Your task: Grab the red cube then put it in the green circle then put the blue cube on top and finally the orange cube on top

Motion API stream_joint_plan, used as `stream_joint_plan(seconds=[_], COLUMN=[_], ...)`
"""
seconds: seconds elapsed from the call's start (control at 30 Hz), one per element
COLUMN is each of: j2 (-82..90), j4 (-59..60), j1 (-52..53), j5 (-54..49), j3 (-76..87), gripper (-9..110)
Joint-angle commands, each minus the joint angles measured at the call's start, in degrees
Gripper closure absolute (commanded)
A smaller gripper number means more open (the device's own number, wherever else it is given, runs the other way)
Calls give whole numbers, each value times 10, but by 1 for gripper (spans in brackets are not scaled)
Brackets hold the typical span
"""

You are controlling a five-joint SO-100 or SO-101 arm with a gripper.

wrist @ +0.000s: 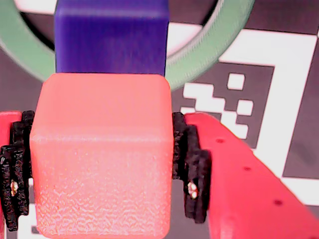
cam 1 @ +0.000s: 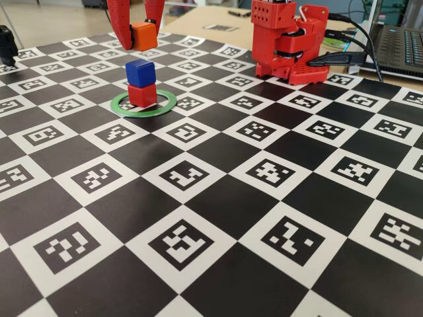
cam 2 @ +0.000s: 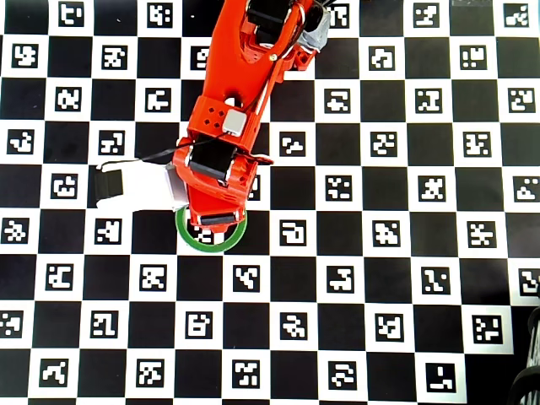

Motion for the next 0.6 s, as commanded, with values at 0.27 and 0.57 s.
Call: stream_joint_plan(seconds=[0.27,0.57], j2=[59,59], j4=[-31,-54], j1=[17,20], j5=[-9,-10], j3=[18,46], gripper=[89,89])
